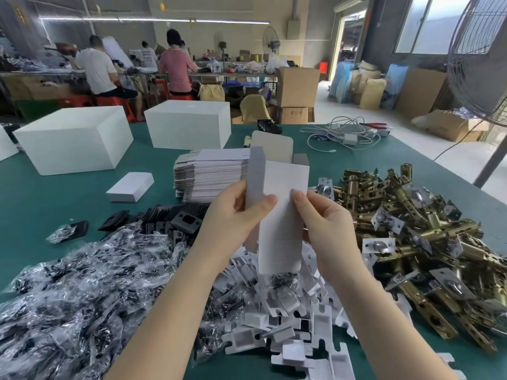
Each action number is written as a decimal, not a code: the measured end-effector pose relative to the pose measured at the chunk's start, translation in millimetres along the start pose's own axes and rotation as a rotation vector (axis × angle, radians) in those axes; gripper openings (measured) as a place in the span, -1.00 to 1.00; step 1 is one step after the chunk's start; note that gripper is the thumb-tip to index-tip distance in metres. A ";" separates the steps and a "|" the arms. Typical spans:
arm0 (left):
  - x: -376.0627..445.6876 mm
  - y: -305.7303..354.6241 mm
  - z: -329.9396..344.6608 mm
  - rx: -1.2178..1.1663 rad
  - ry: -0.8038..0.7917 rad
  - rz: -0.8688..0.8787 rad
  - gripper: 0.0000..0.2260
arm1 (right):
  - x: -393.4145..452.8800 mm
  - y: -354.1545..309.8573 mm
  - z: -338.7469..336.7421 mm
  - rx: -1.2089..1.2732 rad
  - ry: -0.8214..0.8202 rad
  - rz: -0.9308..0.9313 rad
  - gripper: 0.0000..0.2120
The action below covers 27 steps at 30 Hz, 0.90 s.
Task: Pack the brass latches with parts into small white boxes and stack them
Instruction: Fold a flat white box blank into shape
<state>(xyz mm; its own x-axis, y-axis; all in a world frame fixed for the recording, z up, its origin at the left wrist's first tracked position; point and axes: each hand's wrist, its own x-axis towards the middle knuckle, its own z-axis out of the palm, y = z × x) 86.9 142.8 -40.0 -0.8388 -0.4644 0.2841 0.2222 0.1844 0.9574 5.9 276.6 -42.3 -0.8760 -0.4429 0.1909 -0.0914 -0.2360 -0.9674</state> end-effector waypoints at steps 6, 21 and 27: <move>3.0 -3.3 -8.4 -0.172 -0.107 -0.134 -0.76 | 2.9 1.0 0.0 0.055 -0.146 0.041 -0.71; 3.0 -7.3 -22.2 -0.079 -0.175 -0.080 -0.37 | 11.9 1.6 -15.2 -0.224 -0.254 -0.116 -0.65; 0.6 -4.6 -24.1 -0.053 -0.175 -0.027 -0.47 | 12.8 10.0 -12.4 -0.128 -0.330 -0.097 -0.49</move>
<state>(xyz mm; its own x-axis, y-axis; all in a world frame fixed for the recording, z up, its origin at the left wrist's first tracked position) 97.3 120.9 -42.9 -0.9174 -0.3100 0.2494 0.2205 0.1254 0.9673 -12.0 279.3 -51.5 -0.6622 -0.6842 0.3055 -0.2430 -0.1896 -0.9513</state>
